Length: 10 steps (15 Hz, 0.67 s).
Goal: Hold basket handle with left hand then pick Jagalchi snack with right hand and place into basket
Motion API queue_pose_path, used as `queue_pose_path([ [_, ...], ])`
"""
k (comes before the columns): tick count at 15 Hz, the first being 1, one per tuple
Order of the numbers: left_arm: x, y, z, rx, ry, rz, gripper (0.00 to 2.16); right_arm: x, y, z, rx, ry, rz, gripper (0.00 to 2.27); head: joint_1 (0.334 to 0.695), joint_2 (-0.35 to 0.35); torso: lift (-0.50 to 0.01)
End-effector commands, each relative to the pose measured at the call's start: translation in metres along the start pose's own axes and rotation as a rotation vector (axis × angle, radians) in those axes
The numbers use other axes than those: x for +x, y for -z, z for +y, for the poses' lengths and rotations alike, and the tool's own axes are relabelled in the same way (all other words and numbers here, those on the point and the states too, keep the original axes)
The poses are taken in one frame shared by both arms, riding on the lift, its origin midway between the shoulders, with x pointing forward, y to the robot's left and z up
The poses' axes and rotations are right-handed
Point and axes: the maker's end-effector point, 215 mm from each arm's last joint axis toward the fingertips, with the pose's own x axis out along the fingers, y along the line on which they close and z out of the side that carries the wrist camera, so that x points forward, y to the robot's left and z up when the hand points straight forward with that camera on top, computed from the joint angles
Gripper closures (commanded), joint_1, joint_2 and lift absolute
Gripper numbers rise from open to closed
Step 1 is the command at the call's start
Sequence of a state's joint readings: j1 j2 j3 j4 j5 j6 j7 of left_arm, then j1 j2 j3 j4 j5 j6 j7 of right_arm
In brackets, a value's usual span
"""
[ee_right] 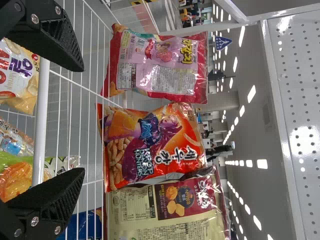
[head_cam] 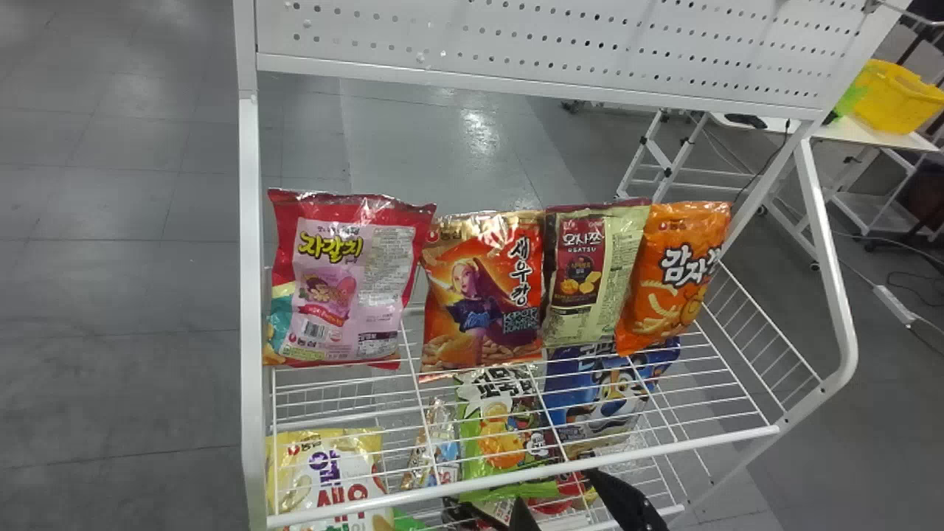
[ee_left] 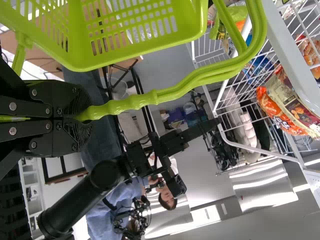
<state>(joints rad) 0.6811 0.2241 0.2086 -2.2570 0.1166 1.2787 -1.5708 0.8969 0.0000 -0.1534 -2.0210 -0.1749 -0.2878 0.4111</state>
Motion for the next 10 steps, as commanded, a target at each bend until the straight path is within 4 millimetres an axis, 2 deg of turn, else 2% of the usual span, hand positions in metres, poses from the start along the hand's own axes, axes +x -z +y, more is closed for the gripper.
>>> queue_pose_path([
  [1,0.0,0.0001,-0.002,-0.001,0.01,0.0,2.15,-0.0001,-0.0014,0.0001,-0.001,0.001,-0.004,0.1,0.695,-0.322,-0.008],
  [10,0.0001,0.004,-0.002,-0.01,0.01,0.001,2.15,0.001,-0.0011,0.0008,0.005,0.001,-0.013,0.11,0.695,-0.327,-0.008],
])
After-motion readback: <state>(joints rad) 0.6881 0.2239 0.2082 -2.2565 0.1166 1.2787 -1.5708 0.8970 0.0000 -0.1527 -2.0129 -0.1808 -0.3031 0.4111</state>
